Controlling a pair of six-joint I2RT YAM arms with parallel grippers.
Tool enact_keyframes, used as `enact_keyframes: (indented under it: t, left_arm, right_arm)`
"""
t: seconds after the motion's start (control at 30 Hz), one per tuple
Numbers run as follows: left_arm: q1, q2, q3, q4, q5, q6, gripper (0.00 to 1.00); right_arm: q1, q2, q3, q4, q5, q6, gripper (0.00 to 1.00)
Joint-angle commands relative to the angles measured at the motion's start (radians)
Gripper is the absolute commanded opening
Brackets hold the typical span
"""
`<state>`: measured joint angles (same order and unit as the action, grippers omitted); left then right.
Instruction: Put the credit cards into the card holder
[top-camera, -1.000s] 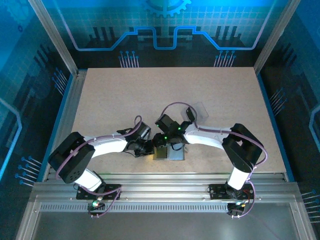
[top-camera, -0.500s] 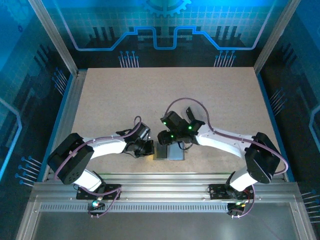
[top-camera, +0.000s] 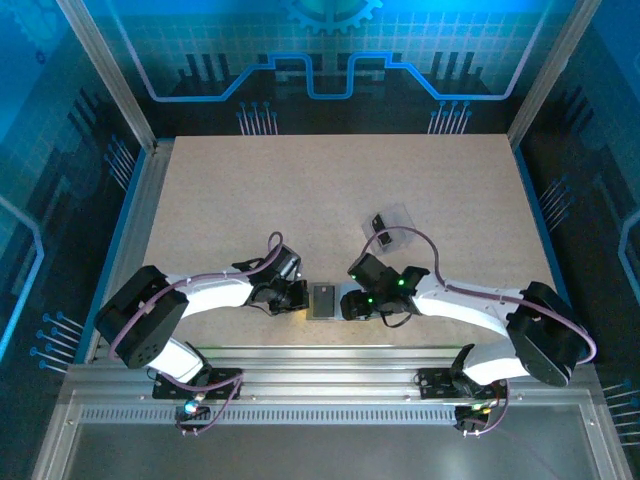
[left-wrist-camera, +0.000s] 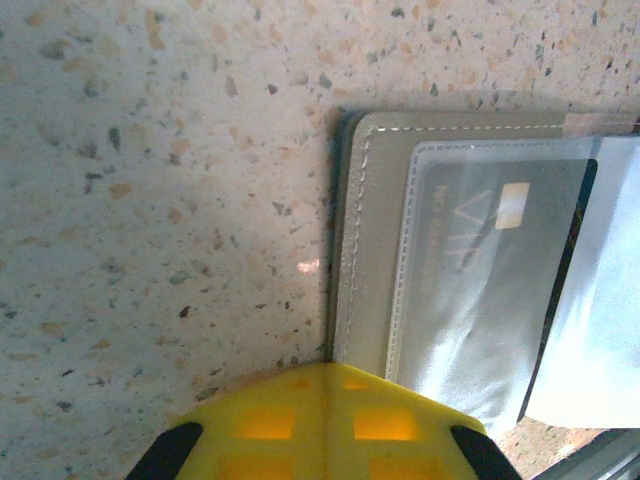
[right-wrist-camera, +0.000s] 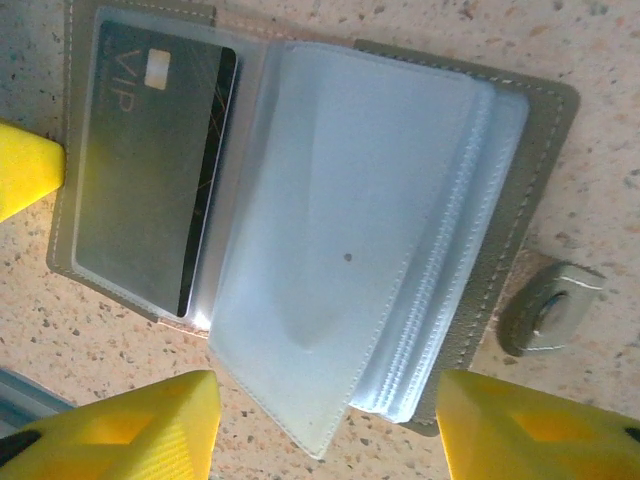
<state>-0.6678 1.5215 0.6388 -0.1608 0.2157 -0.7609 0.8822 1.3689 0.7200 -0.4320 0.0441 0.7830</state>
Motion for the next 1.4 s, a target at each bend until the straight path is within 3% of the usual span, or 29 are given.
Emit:
enact_keyframes:
  t: [0.0,0.6,0.77,1.17,1.37]
  left_arm:
    - [-0.012,0.055,-0.019,0.025,-0.016,0.006,0.07]
    - [-0.012,0.043,-0.025,0.028,-0.009,0.003,0.07]
    - [0.024,0.003,-0.044,0.06,0.058,-0.017,0.07]
    - [0.184,-0.322,-0.165,-0.115,0.043,-0.004,0.25]
    - [0.188,-0.383,-0.136,-0.18,0.048,0.031,0.34]
  right_arm:
    - [-0.004,0.024,-0.012,0.054,-0.043,0.034,0.6]
    - [0.041,0.149,0.142,0.143,-0.107,-0.011,0.57]
    - [0.05,0.228,0.206,0.188,-0.14,-0.022,0.59]
    - [0.051,0.393,0.257,0.311,-0.241,-0.005,0.64]
    - [0.05,0.296,0.328,0.156,-0.143,-0.093,0.65]
